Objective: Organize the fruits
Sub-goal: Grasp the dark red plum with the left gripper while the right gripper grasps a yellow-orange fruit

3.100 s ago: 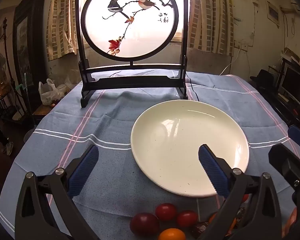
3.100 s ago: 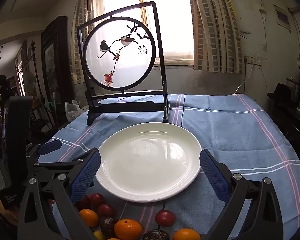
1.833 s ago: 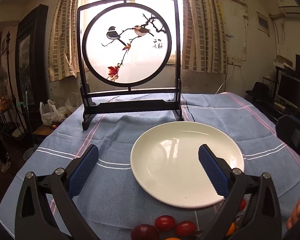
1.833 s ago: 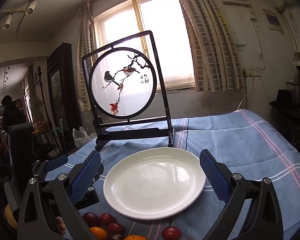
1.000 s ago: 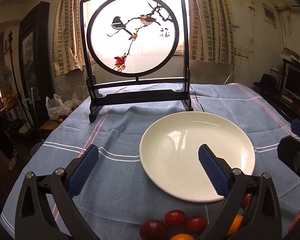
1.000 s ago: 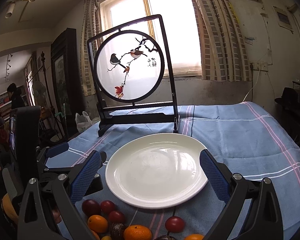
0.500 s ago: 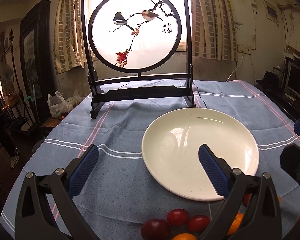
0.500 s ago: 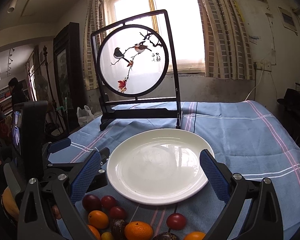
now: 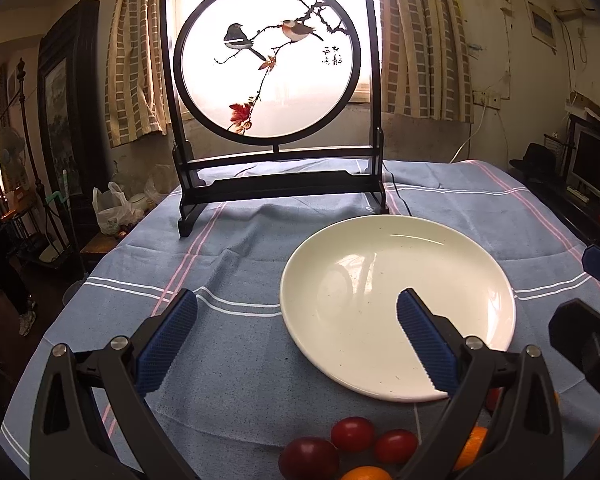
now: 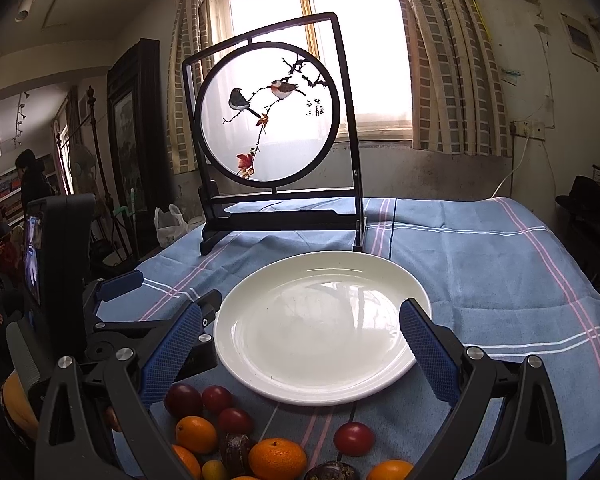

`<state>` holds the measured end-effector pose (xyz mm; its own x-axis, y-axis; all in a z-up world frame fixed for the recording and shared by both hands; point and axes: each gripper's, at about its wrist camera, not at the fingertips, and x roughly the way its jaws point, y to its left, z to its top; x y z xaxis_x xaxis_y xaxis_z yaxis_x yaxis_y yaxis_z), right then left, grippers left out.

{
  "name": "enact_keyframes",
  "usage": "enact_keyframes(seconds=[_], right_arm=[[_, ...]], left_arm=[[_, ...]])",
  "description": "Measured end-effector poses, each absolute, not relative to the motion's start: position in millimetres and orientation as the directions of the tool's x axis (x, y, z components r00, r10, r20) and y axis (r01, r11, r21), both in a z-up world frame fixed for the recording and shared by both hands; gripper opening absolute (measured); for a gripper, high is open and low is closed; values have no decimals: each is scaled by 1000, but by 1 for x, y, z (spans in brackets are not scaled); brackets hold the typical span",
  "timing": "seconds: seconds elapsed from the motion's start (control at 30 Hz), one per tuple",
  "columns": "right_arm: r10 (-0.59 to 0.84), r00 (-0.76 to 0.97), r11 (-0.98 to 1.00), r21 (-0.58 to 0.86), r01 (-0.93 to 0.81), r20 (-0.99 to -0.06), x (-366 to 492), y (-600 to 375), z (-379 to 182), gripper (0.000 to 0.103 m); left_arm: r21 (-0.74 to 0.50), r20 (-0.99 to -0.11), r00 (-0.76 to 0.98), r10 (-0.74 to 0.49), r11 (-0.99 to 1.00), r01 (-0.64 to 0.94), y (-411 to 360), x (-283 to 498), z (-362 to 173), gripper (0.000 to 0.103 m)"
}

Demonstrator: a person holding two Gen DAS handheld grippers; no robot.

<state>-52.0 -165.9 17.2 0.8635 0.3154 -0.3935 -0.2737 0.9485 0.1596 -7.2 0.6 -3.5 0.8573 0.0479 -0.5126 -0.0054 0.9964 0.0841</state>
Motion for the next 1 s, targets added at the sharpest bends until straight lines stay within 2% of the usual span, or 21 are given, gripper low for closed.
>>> enact_keyframes(seconds=[0.17,0.23,0.5,0.53,0.57,0.6,0.63,0.67,0.77,0.9,0.93,0.97,1.0], right_arm=[[352,835,936,177,-305,-424,-59,-174,24,99],[371,804,928,164,-334,-464,-68,-180,23,99],[430,631,870,109,-481,-646,-139,-197,-7,99],[434,600,857,103,-504,-672,-147,-195,-13,94],[437,566,843,99,-529,-699,-154,-191,-19,83],[433,530,830,93,-550,-729,-161,-186,-27,76],[414,500,821,75,-566,-761,-163,-181,-34,59],[403,467,807,65,-587,-787,-166,-175,-42,46],[376,411,797,64,-601,-831,-163,-164,-59,43],[351,403,806,54,-589,-845,-156,-158,-66,38],[360,396,804,65,-591,-845,-155,-158,-66,34],[364,392,799,67,-597,-845,-154,-158,-66,34],[359,395,797,57,-602,-845,-154,-157,-66,34]], left_arm=[[66,-528,849,22,998,15,10,-17,1,98],[70,-542,841,1,997,43,16,-29,2,98],[153,-612,773,-166,935,321,26,-120,-13,98],[164,-630,752,-194,913,373,25,-132,-17,98],[162,-647,730,-222,895,415,25,-143,-22,98],[147,-666,704,-247,881,449,25,-152,-27,98],[130,-693,666,-274,862,489,23,-159,-34,98],[124,-717,635,-286,845,521,21,-164,-40,98],[149,-756,592,-281,806,573,11,-173,-59,98],[135,-778,559,-287,793,595,5,-165,-71,98],[125,-783,549,-291,792,598,4,-160,-73,96],[116,-788,541,-294,791,600,3,-157,-75,93],[104,-799,523,-298,787,608,2,-153,-78,83]])
